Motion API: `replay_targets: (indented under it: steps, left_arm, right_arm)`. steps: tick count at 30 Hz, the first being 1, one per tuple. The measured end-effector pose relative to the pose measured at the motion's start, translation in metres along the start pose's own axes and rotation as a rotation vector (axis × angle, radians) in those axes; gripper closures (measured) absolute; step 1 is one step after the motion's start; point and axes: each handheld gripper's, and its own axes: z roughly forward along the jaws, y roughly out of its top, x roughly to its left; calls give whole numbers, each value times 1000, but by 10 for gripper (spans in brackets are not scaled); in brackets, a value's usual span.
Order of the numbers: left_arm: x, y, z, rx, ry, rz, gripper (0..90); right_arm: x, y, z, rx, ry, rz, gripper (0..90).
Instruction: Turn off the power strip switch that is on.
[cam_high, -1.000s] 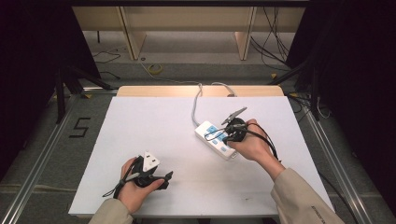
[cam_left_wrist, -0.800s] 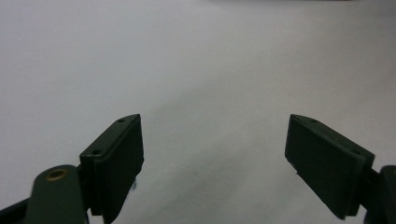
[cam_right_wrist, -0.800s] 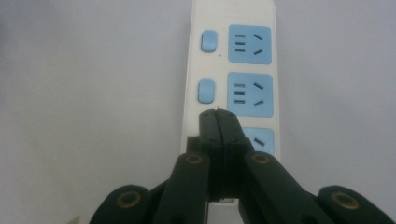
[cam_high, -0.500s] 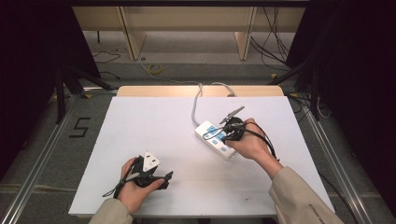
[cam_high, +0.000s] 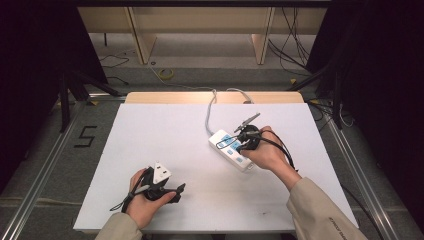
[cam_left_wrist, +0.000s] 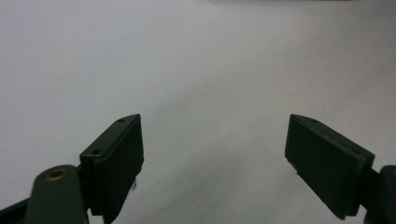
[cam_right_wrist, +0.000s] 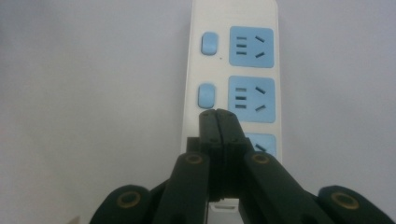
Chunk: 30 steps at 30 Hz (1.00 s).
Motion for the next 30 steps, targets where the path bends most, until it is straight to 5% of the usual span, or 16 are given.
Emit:
replay_targets:
  steps: [30]
  left_arm:
    - [-1, 0, 1, 2, -2, -1, 192]
  right_arm:
    - [-2, 2, 9, 45, 2, 4, 900]
